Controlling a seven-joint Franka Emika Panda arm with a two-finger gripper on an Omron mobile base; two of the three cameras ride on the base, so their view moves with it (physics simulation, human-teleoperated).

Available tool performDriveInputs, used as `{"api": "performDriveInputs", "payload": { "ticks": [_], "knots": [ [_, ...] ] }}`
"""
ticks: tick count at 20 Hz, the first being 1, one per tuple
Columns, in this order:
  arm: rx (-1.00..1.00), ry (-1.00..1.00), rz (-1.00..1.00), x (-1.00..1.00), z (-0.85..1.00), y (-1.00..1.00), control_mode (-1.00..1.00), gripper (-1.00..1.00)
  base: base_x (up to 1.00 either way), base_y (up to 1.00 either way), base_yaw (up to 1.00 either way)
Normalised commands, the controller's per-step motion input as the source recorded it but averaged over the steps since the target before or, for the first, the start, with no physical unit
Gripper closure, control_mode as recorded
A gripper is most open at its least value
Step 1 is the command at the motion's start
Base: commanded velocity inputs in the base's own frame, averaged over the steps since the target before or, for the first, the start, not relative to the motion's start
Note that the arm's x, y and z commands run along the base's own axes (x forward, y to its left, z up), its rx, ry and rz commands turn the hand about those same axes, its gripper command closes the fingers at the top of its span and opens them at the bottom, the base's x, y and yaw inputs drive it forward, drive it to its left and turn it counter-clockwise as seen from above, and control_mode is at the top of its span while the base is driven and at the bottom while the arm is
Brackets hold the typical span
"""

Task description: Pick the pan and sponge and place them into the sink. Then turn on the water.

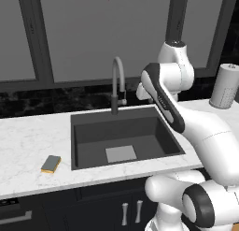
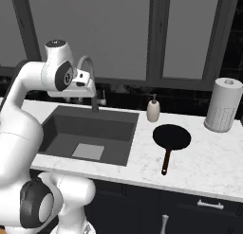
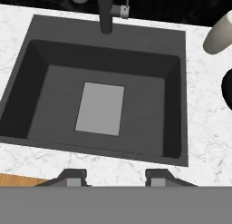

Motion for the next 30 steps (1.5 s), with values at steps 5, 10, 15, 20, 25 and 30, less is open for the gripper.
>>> {"api": "performDriveInputs", "payload": {
  "ticks": [5,10,15,20,25,30],
  "knots": [
    [0.0,0.0,0.0,-0.18,-0.01,-0.13,-1.0,-1.0,0.0,0.0,0.0],
    [0.01,0.0,0.0,-0.29,-0.09,-0.49,-1.0,-1.0,0.0,0.0,0.0],
    [0.0,0.0,0.0,-0.34,-0.09,-0.54,-1.0,-1.0,0.0,0.0,0.0],
    [0.0,0.0,0.0,-0.33,-0.01,-0.6,-1.0,-1.0,0.0,0.0,0.0],
    [0.0,0.0,0.0,-0.17,0.0,-0.61,-1.0,-1.0,0.0,0.0,0.0],
    [0.0,0.0,0.0,-0.08,-0.05,-0.64,-1.0,-1.0,0.0,0.0,0.0]
  ]
}}
